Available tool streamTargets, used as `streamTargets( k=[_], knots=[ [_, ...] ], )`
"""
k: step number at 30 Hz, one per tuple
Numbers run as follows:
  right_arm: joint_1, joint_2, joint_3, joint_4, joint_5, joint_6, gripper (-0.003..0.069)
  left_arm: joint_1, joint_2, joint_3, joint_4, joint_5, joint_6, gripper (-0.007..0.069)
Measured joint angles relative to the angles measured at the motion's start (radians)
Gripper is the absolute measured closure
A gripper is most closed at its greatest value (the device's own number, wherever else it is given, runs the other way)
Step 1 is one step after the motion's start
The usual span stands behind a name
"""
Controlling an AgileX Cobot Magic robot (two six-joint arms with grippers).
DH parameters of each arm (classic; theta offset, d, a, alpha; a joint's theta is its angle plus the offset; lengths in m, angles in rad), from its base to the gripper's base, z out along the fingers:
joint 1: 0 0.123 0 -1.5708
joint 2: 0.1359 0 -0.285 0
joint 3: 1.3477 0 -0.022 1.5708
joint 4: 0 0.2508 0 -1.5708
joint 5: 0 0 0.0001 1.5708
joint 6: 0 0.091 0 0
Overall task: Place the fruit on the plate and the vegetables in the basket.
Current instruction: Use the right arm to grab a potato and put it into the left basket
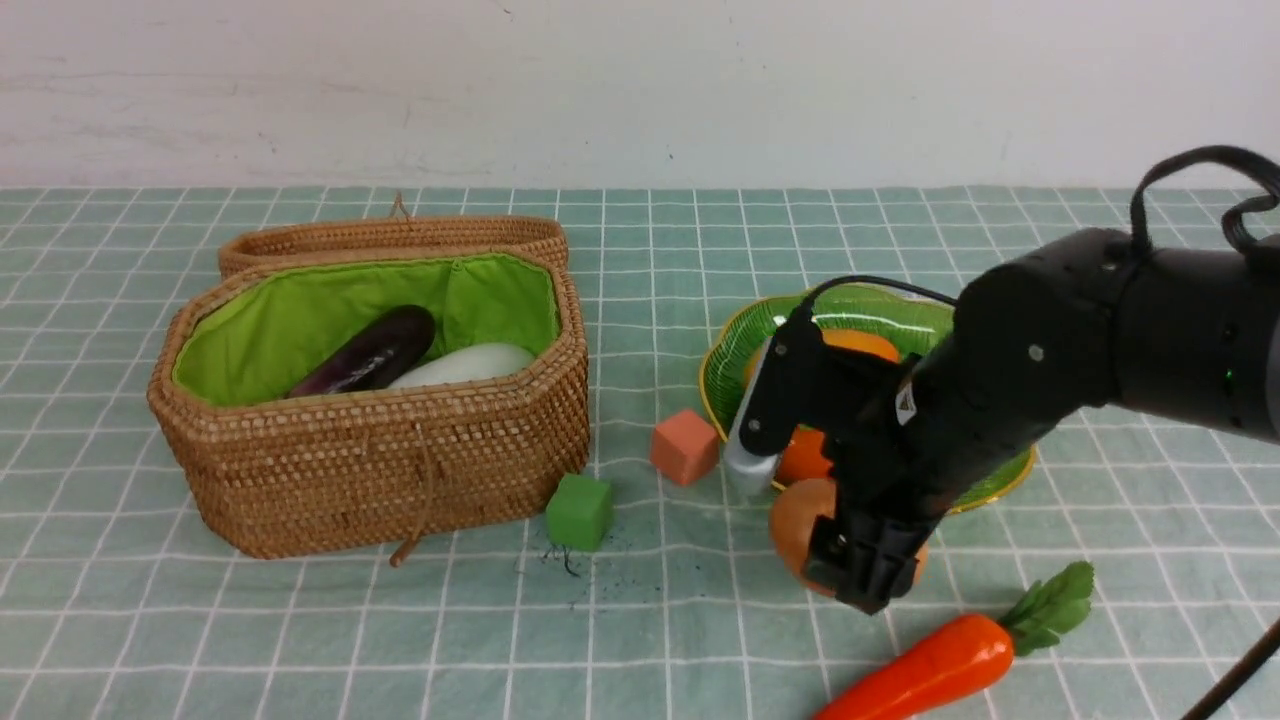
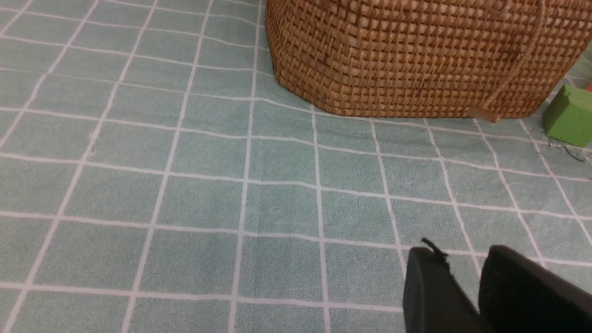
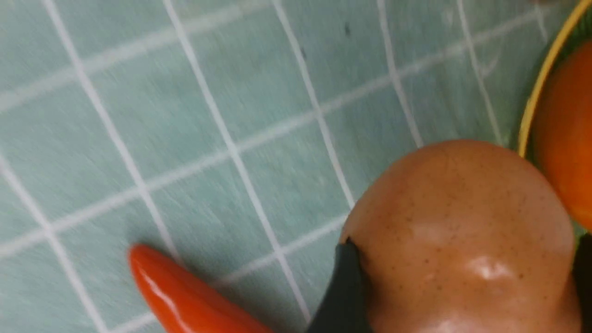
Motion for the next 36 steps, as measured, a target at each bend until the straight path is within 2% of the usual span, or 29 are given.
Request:
streamTargets(
  k=[3,4,5,7,8,11,16,20,23,27,30,34,36],
  knots=[
    [0.0,-0.001,-0.006,0.15,0.012,-0.068,0.009,0.0,0.0,0.0,0.0,0.0,0.0,0.0461],
    [0.0,-0.001,-0.006,0.16,0.013,-0.081,0.009,0.0,0.0,0.0,0.0,0.0,0.0,0.0461],
    [0.0,-0.002,-0.008,0.255,0.029,-0.14,0.009,0.0,0.0,0.0,0.0,0.0,0.0,0.0461],
    [0.0,-0.002,-0.009,0.352,0.05,-0.214,0.009,0.0,0.0,0.0,0.0,0.0,0.0,0.0461],
    [0.0,-0.002,-0.01,0.352,0.052,-0.221,0.009,0.0,0.0,0.0,0.0,0.0,0.0,0.0461],
    [0.0,-0.002,-0.043,0.458,0.102,-0.279,0.009,0.0,0.0,0.0,0.0,0.0,0.0,0.0461],
    [0.0,0.008,-0.207,0.491,0.113,-0.287,0.009,0.0,0.0,0.0,0.0,0.0,0.0,0.0461],
    [0.0,0.049,-0.374,0.562,0.042,-0.291,0.009,0.0,0.0,0.0,0.0,0.0,0.0,0.0459],
    [0.001,0.139,-0.524,0.735,-0.121,-0.336,0.009,0.0,0.0,0.0,0.0,0.0,0.0,0.0459],
    [0.012,0.293,-0.647,0.958,-0.269,-0.508,0.009,0.0,0.0,0.0,0.0,0.0,0.0,0.0459],
    [0.03,0.375,-0.683,1.072,-0.294,-0.61,0.009,0.0,0.0,0.0,0.0,0.0,0.0,0.0456],
    [0.075,0.47,-0.692,1.164,-0.338,-0.716,0.009,0.0,0.0,0.0,0.0,0.0,0.0,0.0449],
    [0.084,0.484,-0.692,1.171,-0.347,-0.725,0.009,0.0,0.0,0.0,0.0,0.0,0.0,0.0448]
  ],
)
